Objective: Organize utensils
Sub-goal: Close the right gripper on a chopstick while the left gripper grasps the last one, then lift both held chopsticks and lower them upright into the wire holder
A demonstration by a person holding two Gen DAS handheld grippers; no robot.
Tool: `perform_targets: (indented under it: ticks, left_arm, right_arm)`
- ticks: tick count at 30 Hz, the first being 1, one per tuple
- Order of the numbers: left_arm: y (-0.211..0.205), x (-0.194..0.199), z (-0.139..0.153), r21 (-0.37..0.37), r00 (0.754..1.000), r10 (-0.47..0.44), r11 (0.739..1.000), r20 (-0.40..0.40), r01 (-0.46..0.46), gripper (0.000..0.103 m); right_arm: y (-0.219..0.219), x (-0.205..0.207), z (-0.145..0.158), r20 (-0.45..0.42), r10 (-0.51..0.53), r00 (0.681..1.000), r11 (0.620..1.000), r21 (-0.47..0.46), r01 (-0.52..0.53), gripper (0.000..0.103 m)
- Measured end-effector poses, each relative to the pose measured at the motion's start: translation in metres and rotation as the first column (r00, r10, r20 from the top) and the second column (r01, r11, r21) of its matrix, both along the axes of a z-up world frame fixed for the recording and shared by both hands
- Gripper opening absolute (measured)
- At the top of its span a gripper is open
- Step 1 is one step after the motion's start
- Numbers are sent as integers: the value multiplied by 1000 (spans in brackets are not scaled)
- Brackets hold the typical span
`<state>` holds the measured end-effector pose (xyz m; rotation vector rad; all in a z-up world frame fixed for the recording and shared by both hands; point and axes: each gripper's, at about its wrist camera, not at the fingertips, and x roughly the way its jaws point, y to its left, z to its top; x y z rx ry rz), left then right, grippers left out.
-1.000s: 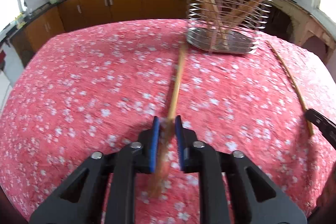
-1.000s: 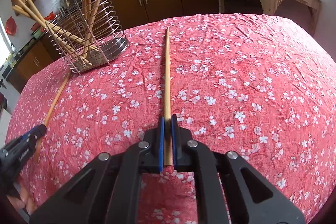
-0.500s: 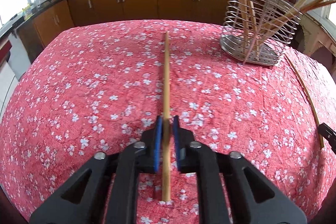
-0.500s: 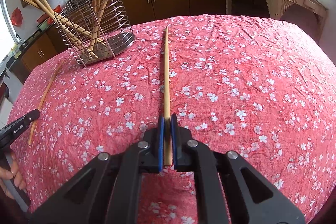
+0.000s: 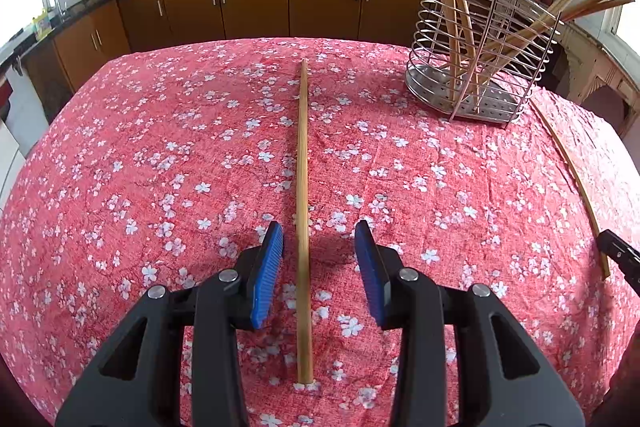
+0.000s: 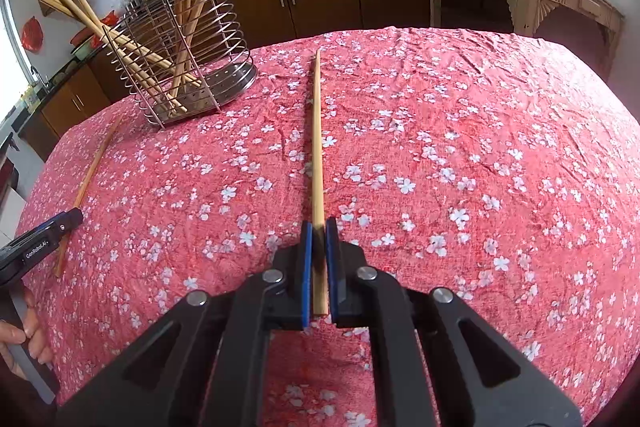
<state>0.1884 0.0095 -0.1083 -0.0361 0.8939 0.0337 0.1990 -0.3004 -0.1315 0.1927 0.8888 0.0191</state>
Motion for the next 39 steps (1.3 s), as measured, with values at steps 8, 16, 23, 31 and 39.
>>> perform_targets:
  ticks: [8, 16, 23, 31, 39]
  left_arm:
    - [8, 0, 0, -54, 1000, 1, 999, 9, 0, 39]
    - [0, -8, -2, 17, 1000, -20, 1000, -5, 20, 38]
    - [6, -18, -1, 7, 1000, 8, 1000, -3, -8, 16]
    - [18, -29, 7, -51, 1000, -6, 999, 1, 6, 7]
    - [26, -55, 77, -42, 977, -30, 998, 209, 40, 7]
  right_arm:
    - [1, 0, 0, -1, -2, 1000, 1000, -14, 2, 8]
    - [4, -1, 1, -3, 0, 1000, 1000, -25, 0, 8]
    - [2, -10, 1, -3, 6, 1000, 1000, -20, -6, 8]
    - [2, -30, 19, 74, -2, 997, 999, -38, 5, 8]
    - [-3, -58, 103, 319, 15, 948, 995, -98, 17, 8]
